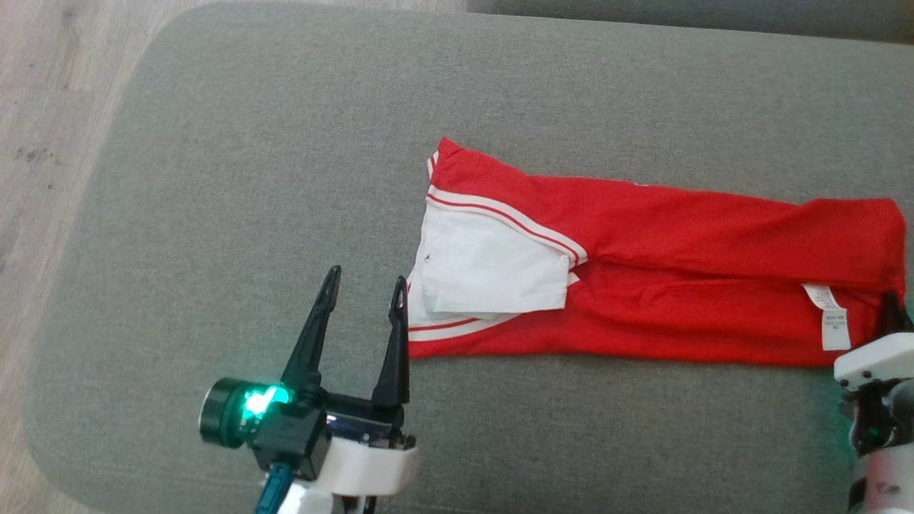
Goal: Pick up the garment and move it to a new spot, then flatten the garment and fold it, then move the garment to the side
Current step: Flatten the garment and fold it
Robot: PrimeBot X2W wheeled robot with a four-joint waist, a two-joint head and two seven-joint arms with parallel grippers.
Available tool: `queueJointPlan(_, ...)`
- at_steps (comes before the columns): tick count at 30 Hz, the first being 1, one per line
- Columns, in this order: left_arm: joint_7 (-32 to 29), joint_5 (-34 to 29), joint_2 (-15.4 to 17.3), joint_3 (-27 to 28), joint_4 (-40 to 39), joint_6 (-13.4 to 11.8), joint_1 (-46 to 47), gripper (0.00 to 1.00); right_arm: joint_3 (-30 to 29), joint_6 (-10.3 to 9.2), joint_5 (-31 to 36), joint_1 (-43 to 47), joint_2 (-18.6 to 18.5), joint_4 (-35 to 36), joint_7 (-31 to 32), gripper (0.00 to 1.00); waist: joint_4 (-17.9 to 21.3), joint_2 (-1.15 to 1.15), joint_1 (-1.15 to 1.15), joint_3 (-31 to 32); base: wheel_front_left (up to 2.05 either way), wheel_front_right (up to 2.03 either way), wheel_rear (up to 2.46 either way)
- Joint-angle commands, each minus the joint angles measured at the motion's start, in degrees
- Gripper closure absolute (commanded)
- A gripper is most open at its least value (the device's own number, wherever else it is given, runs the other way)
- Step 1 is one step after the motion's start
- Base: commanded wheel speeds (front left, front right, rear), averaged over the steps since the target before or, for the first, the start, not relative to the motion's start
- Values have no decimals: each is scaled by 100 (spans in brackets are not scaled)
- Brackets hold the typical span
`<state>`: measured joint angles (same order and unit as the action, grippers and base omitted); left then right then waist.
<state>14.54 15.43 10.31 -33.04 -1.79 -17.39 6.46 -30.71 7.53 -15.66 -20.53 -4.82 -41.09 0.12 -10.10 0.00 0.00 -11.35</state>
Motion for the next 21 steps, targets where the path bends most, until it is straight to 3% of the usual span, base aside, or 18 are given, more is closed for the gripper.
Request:
queueJointPlan(1,45,-60,-15,247,-127,35,0,0,149,-4,-19,-63,-140,126,-77,100,11,0,0,19,0,0,0)
queueJointPlan(12,46,-337,-216,671,-80,334,-250,0,168,-4,-487,97,-806,673,-209,100,187,0,0,267,0,0,0)
queueJointPlan(16,46,-401,-270,773,-48,424,-328,0,636,-4,-980,52,-622,1414,-27,100,213,0,0,358,0,0,0)
queueJointPlan(21,46,-470,-337,849,6,534,-402,0,1336,-4,-1360,186,-42,2711,257,100,155,0,0,491,0,0,0)
